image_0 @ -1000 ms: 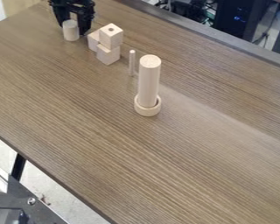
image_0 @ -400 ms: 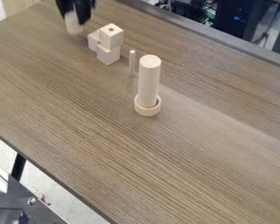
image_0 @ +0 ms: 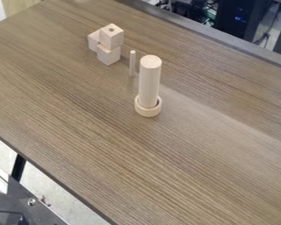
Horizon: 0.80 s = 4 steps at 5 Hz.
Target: Le robot prends le cube blanche petit et mets sur le grands cub
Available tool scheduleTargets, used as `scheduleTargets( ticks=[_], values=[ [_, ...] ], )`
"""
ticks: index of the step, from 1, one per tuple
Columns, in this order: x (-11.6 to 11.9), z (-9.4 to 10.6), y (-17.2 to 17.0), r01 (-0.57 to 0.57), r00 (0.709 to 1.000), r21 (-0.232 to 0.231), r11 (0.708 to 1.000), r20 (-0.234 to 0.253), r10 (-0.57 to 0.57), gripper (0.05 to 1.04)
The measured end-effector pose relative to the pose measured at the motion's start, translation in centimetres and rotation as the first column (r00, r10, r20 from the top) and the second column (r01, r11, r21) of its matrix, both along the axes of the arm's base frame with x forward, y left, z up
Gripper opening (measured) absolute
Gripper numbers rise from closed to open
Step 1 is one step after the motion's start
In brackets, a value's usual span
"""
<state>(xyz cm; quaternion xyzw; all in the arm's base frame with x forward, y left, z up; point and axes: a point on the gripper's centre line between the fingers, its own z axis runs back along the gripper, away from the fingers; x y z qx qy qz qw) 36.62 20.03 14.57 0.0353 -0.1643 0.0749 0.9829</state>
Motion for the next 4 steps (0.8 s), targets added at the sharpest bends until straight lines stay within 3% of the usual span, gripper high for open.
scheduleTargets(
  ticks=[2, 4],
  values=[
    [-1.4, 2.5, -6.8, 0.104, 0.993, -0.037, 0.994, 0.064, -0.101, 0.531],
    [-2.7, 3.6, -9.8, 0.128, 0.991, -0.104, 0.986, 0.056, -0.123, 0.531]
  ],
)
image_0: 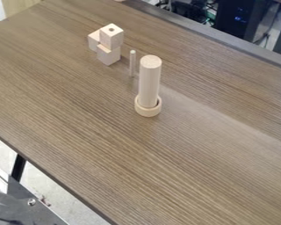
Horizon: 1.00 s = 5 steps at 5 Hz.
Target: Le robot prends le cube blanche petit et mets sur le grands cub
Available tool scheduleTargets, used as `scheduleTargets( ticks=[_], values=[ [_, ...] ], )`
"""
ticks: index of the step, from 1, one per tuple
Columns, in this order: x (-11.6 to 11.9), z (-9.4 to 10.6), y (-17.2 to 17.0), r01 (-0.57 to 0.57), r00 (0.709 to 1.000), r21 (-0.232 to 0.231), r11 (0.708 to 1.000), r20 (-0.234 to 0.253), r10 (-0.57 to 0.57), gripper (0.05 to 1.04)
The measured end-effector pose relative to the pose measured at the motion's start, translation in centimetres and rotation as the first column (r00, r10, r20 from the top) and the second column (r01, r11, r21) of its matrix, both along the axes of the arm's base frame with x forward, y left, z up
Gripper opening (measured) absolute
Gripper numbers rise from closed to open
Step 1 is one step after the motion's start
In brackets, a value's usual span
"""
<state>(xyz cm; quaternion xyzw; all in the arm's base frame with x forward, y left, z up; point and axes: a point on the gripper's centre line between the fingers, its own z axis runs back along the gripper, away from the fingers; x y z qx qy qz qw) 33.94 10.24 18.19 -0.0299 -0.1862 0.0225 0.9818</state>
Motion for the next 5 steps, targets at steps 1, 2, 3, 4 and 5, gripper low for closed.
scheduleTargets(
  ticks=[1, 2, 3, 4, 5],
  values=[
    [-1.2, 0.5, -1.5, 0.032, 0.999, -0.025, 0.999, -0.008, -0.032, 0.531],
    [-1.4, -0.3, -3.6, 0.055, 0.998, -0.039, 0.998, -0.038, -0.057, 0.531],
    [-1.7, -1.9, -5.7, 0.103, 0.992, -0.034, 0.994, -0.073, -0.105, 0.531],
    [-2.3, -2.3, -7.1, 0.140, 0.987, -0.011, 0.990, -0.082, -0.140, 0.531],
    [-2.5, -3.0, -7.8, 0.157, 0.983, 0.003, 0.988, -0.098, -0.156, 0.531]
  ],
)
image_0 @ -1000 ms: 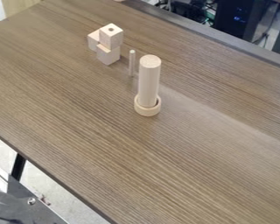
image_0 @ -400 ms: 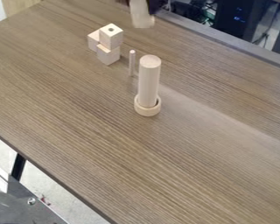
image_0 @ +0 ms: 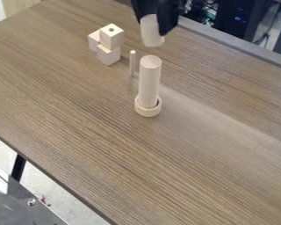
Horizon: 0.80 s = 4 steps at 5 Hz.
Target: Le robot prends le cube blanche petit et mets sur le grands cub
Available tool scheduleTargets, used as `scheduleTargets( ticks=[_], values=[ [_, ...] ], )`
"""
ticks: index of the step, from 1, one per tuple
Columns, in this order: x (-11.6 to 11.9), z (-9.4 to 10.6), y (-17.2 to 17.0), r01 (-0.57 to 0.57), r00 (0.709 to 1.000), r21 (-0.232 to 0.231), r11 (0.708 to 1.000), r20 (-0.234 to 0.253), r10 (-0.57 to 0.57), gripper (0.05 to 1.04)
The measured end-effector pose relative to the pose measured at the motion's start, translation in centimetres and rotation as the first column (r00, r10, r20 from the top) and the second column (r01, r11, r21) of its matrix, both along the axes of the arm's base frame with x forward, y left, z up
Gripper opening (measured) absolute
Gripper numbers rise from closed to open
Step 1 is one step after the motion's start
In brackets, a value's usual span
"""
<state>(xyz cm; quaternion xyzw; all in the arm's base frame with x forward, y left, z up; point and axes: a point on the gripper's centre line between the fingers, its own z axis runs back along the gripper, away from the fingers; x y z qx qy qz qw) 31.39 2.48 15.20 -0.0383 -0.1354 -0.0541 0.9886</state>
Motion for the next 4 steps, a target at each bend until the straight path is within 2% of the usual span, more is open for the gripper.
scheduleTargets(
  ticks=[4],
  values=[
    [-1.4, -0.8, -0.4, 0.014, 0.999, 0.038, 0.999, -0.035, -0.013, 0.531]
  ],
)
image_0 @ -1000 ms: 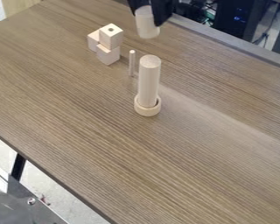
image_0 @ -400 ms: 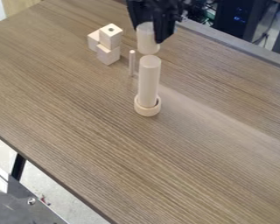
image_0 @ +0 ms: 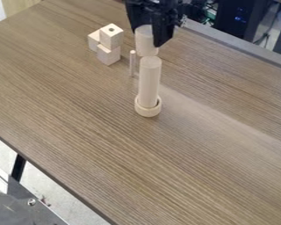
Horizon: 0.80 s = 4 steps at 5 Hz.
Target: Le robot prends le cube blanche petit et mets sur le grands cub
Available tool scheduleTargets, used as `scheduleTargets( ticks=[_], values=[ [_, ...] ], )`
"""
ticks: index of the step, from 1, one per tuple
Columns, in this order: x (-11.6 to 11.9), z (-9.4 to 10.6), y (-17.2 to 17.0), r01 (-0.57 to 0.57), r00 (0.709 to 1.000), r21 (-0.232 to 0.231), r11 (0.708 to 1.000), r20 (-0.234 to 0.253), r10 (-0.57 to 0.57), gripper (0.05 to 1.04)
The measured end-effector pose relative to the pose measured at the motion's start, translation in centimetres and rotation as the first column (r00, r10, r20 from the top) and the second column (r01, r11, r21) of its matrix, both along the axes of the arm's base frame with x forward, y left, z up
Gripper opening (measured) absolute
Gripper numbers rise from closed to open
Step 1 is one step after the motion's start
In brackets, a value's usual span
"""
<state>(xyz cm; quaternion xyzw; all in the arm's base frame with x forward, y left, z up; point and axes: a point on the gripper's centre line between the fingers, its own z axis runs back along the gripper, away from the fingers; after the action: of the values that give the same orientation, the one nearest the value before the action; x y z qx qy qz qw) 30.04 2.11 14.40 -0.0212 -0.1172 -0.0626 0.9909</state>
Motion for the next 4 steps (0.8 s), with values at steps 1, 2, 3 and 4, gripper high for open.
scheduleTargets(
  ticks=[1, 2, 3, 4],
  values=[
    [-0.01, -0.01, -0.01, 0.000, 1.000, 0.007, 1.000, -0.001, 0.000, 0.531],
    [0.10, -0.09, -0.08, 0.006, 1.000, 0.015, 1.000, 0.001, -0.006, 0.531],
    [0.13, -0.18, -0.15, 0.007, 1.000, 0.018, 1.000, -0.001, -0.007, 0.531],
    [0.30, -0.63, -0.42, 0.014, 1.000, 0.024, 1.000, -0.010, -0.014, 0.531]
  ],
)
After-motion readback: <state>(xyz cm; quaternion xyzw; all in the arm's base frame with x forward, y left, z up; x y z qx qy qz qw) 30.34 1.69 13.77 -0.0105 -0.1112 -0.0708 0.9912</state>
